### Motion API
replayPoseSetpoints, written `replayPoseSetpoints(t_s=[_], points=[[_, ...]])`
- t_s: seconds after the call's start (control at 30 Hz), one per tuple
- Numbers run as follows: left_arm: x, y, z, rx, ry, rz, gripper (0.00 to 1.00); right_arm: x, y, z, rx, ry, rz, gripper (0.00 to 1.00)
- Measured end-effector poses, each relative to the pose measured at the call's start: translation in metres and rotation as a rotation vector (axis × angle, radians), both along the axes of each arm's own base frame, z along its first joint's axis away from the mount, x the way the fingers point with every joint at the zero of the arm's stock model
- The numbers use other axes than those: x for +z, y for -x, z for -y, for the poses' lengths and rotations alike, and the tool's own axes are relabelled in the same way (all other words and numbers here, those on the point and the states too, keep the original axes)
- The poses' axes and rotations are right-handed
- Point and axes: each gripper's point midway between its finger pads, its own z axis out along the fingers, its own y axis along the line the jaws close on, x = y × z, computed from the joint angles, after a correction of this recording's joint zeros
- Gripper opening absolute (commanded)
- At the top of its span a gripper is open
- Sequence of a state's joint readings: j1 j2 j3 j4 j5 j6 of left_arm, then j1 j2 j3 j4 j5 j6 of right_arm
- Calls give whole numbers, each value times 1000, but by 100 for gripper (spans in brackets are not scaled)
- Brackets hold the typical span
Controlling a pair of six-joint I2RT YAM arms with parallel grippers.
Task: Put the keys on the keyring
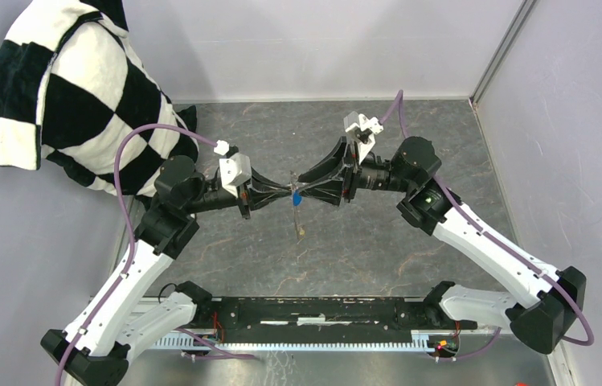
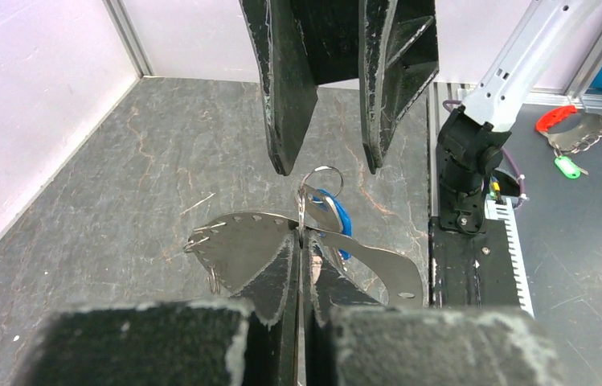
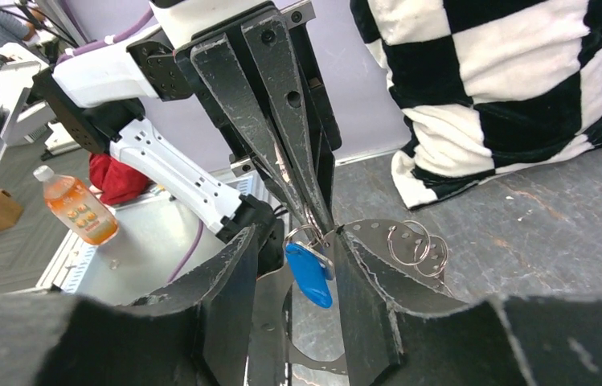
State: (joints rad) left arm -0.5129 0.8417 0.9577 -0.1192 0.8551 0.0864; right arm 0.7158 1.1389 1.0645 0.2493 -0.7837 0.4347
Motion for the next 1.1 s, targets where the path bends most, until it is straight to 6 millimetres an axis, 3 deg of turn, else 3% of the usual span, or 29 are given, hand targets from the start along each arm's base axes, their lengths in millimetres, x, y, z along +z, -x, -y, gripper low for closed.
replayPoseSetpoints(t_s=[0.2,0.37,0.73,1.1], points=[[1,-2,0,11,2,3,2,0,-3,-4,10,-12,-20,40],[3,-3,0,14,9,14,2,-1,-3,-5,11,-10,-26,24],[5,-4,0,16,13,22,2,-12,-7,-6,-1,25,-39,4],[5,-2,0,7,13,23,2,-18,-6,-5,-2,36,-37,0]])
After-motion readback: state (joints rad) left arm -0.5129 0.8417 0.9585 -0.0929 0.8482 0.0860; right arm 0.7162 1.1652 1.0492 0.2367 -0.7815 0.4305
